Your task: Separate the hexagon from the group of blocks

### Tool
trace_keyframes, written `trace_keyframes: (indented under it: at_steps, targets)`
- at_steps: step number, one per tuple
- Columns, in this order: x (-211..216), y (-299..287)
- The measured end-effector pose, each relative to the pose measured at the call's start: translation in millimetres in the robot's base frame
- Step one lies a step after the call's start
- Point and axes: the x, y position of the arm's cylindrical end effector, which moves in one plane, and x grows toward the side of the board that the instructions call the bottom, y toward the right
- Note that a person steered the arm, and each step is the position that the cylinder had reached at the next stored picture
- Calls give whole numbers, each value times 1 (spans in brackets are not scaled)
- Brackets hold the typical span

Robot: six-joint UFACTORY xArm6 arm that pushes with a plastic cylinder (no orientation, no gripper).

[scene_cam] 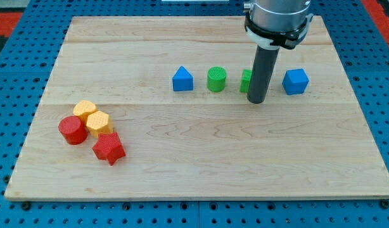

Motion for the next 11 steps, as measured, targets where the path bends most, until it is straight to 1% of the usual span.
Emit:
trace_keyframes:
  at_steps: [1,2,3,4,6,7,8,9,10,11]
  targets:
    - [11,2]
    - [59,-26]
    - [88,-75]
    - [91,-155]
    - [59,-289]
    - [41,-325]
    - [27,-329]
    - [27,-323]
    - [1,-323]
    - [-13,-334]
